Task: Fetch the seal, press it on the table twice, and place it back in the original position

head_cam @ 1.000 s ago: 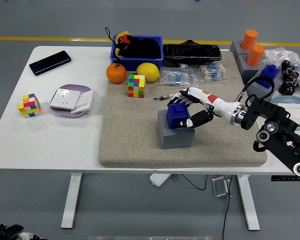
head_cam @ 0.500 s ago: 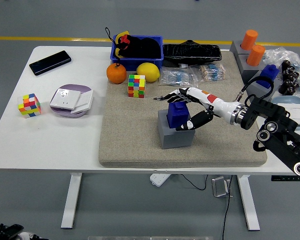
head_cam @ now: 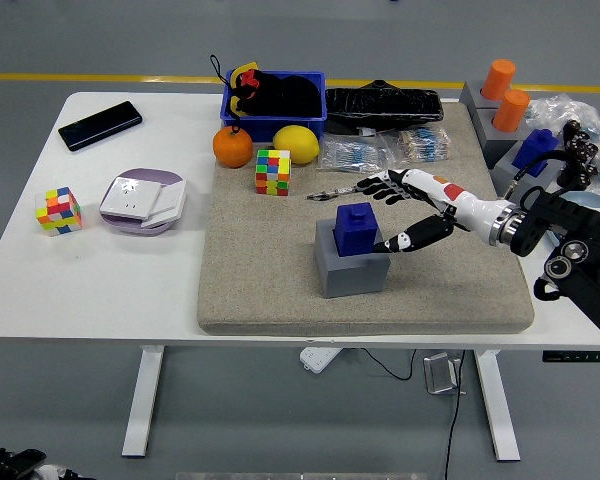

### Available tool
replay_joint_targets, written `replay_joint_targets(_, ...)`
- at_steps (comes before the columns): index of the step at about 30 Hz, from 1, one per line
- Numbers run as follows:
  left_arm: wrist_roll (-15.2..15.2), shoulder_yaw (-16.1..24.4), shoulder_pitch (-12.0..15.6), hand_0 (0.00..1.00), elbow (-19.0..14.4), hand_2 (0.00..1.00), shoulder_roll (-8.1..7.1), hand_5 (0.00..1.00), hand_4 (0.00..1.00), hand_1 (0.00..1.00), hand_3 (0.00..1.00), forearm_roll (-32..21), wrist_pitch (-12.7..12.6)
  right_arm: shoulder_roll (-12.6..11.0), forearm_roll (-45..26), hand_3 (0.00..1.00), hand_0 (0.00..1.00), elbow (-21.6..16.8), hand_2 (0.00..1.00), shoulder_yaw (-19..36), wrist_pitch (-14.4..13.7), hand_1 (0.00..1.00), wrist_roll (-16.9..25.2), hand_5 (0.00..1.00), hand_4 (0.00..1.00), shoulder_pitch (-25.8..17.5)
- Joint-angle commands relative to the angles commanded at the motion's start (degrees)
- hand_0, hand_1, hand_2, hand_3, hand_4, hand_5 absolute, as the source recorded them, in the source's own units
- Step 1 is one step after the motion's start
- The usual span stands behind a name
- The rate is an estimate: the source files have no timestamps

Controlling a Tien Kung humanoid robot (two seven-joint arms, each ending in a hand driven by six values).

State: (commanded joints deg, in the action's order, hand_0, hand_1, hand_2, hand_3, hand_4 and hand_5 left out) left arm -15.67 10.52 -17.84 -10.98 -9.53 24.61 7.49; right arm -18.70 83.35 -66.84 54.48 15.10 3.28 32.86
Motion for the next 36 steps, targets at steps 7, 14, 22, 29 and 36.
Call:
replay_joint_targets(7, 0.3, -0.6, -0.2, 0.720, 0.0, 0.680, -0.12, 0.256, 0.687, 0.691, 0.750, -0.8, 0.0, -3.6, 1.7, 0.998, 0.998, -2.1, 0.980, 8.3, 2.9, 0.974, -1.6, 0.435, 0.998, -5.5)
replay_joint_targets(14, 0.2, -0.2, 0.0, 0.719, 0.1, 0.680, -0.20, 0.256, 0.687, 0.691, 0.749, -0.4, -0.1, -5.7, 4.4, 0.998, 0.998, -2.1, 0.979, 20.6, 3.7, 0.973, -2.5, 0.457, 0.998, -13.3)
replay_joint_targets(22, 0.3, -0.7, 0.0, 0.718, 0.1, 0.680, -0.09, 0.256, 0.687, 0.691, 0.749, -0.9, -0.1, -2.8, 8.0, 0.978, 0.982, 0.3, 0.948, 37.0, 1.5, 0.947, -3.7, 0.520, 0.998, -21.1)
replay_joint_targets(29, 0.3, -0.6, 0.3, 0.720, 0.1, 0.680, -0.01, 0.255, 0.687, 0.691, 0.749, -0.7, -0.3, 0.3, 11.9, 0.890, 0.959, 1.4, 0.905, 50.2, -2.1, 0.920, -3.1, 0.569, 0.998, -24.4)
replay_joint_targets(36, 0.4, -0.6, 0.4, 0.718, 0.1, 0.680, 0.11, 0.255, 0.686, 0.691, 0.749, -0.6, -0.4, 1.8, 13.9, 0.807, 0.921, 2.1, 0.843, 54.3, -3.4, 0.868, -3.2, 0.493, 0.998, -25.8)
